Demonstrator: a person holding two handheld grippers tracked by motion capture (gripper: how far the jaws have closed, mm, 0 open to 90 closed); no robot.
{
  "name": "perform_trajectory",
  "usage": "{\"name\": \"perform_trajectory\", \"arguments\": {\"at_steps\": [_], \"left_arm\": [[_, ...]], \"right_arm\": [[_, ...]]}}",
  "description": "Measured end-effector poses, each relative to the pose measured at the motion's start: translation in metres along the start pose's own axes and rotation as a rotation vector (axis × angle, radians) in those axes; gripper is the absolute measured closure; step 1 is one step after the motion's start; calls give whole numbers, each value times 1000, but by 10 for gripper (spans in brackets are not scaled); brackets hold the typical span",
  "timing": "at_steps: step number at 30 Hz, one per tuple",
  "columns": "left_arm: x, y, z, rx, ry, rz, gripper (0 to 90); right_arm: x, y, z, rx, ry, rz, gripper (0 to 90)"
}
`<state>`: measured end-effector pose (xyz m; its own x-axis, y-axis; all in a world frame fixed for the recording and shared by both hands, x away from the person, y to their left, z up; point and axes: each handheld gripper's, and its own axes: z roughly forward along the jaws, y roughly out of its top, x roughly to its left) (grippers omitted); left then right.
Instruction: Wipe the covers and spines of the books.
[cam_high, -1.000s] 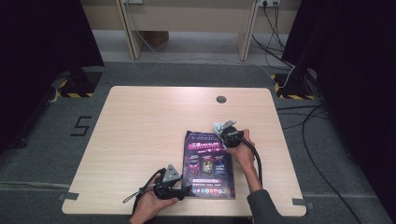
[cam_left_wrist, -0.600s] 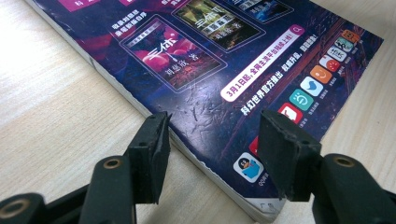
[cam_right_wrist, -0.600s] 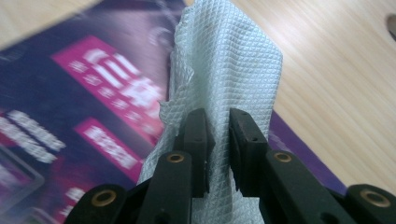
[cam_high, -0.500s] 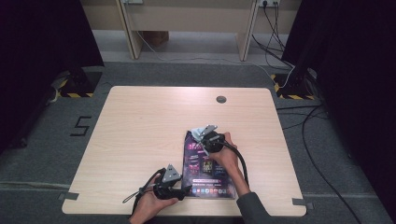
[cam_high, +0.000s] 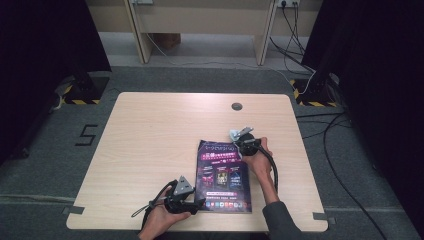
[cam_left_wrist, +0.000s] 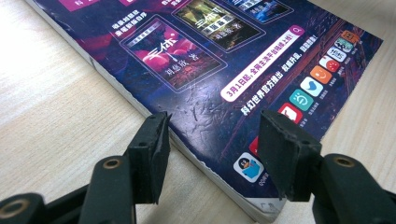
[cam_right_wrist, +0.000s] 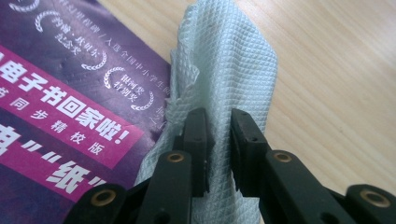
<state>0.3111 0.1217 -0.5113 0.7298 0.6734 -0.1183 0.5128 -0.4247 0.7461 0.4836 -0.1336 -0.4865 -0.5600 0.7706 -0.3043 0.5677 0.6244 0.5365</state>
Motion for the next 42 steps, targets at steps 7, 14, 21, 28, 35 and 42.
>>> {"name": "perform_trajectory", "arguments": {"at_steps": [7,14,21,28,35,42], "left_arm": [[0,0,0,2,0,0,432],[0,0,0,1,2,6,432],[0,0,0,2,-1,5,432],[0,0,0,-2,-2,-1,432],[1,-1,0,-3,-7,-3,432],[2,-1,0,-4,-8,-5,431]], "right_arm": [[23,15,1,-18,38,-38,787],[66,47,8,-59,117,-119,782],[93,57,5,-81,141,-179,785],[103,54,1,-109,185,-234,782],[85,48,1,-92,194,-196,777],[37,21,0,-51,113,-94,774]]}}
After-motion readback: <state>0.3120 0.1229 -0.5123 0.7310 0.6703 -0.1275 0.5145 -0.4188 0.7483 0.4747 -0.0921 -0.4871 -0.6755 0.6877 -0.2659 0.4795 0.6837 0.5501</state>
